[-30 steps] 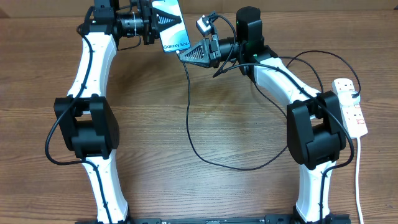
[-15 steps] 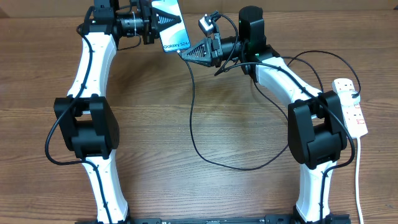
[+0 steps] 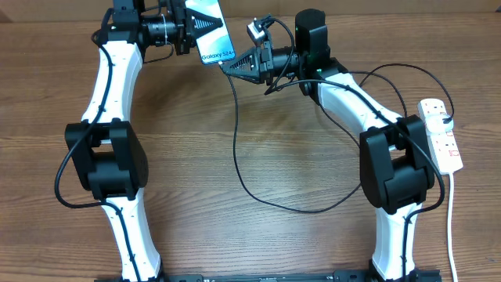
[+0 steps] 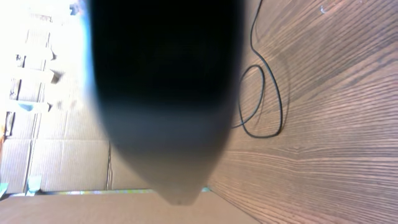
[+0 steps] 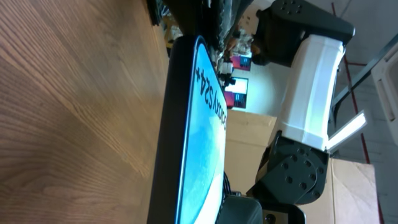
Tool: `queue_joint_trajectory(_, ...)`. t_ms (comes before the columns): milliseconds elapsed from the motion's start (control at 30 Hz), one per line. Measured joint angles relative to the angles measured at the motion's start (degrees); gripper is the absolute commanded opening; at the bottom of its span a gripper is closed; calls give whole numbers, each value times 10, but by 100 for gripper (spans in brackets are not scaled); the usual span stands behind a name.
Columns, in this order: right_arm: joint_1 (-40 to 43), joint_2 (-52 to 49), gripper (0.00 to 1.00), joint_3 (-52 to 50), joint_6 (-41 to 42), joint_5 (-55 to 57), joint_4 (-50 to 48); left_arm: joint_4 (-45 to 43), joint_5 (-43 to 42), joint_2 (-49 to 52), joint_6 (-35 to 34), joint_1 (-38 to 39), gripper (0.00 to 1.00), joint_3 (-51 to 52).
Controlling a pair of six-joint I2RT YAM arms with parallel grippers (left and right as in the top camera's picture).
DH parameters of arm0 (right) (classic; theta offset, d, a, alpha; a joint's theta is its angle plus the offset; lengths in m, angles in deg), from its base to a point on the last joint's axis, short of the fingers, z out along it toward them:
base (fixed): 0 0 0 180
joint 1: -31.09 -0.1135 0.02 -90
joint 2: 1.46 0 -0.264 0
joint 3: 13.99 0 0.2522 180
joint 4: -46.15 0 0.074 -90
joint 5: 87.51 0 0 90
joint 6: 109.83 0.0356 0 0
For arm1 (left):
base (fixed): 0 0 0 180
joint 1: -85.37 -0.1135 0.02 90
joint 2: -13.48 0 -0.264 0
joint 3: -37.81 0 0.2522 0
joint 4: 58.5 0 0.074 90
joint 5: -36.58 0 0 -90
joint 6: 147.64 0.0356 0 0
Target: Plug charger to phone and switch on socket
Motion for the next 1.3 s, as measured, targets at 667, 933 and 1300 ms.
queue_joint_trajectory(667, -16, 0, 4, -1, 83, 39, -48, 25, -3, 0, 6, -9, 4, -1)
queue_joint_trajectory(933, -17, 0, 49, -4, 93, 47, -48, 24, -13, 0, 31, -10, 4, -1)
queue_joint_trajectory(1300, 11, 0, 80, -4, 36, -1, -57, 38, -87, 0, 91, 23, 4, 0)
